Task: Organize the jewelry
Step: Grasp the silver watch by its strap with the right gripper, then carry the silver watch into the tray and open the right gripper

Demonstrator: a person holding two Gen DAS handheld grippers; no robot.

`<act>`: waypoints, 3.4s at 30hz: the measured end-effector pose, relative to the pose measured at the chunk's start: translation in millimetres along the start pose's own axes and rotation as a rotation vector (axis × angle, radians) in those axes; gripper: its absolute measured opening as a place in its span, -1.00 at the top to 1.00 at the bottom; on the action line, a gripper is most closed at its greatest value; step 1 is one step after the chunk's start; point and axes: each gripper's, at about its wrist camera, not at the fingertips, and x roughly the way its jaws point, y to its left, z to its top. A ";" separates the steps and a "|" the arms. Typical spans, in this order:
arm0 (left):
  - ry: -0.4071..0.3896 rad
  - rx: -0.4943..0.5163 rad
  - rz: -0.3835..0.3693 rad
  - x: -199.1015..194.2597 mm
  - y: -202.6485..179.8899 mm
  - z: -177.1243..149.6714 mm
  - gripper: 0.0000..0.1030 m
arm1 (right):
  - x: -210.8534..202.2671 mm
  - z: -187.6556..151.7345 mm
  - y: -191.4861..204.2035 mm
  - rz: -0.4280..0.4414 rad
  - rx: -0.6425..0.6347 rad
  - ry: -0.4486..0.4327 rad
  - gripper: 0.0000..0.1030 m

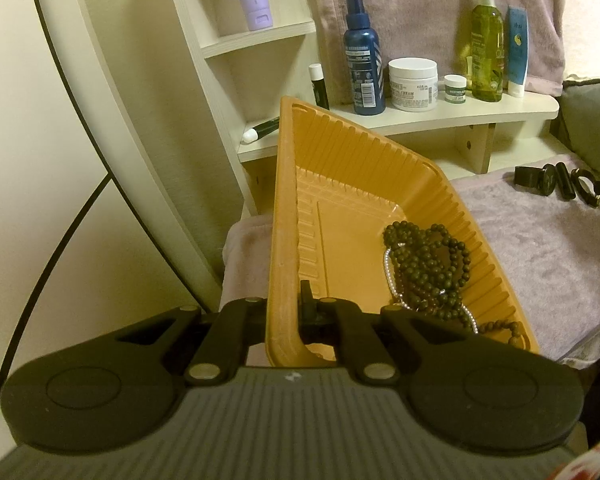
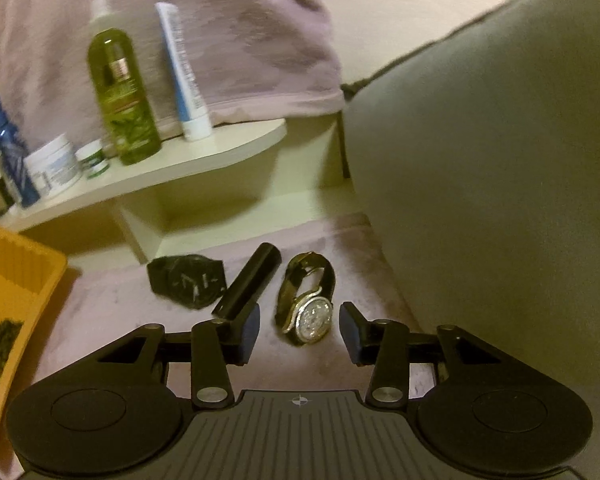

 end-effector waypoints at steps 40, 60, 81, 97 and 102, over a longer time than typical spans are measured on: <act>-0.007 -0.001 -0.001 -1.6 -2.2 -0.6 0.90 | -47.4 -1.7 31.7 0.142 -0.021 -0.031 0.42; -0.009 -0.007 -0.006 -1.6 -0.2 -1.1 0.90 | -56.0 -21.5 203.7 0.678 -0.213 0.162 0.42; -0.012 -0.009 -0.011 -2.0 0.6 -1.3 0.89 | -26.2 -36.4 232.5 0.773 -0.213 0.323 -0.27; -0.014 -0.009 -0.010 -3.4 0.9 -1.5 0.89 | -39.3 -17.6 115.8 0.439 -0.097 0.144 -0.27; -0.014 -0.010 -0.010 -3.0 1.2 -1.6 0.89 | -37.7 -20.9 80.2 0.319 -0.096 0.126 -0.27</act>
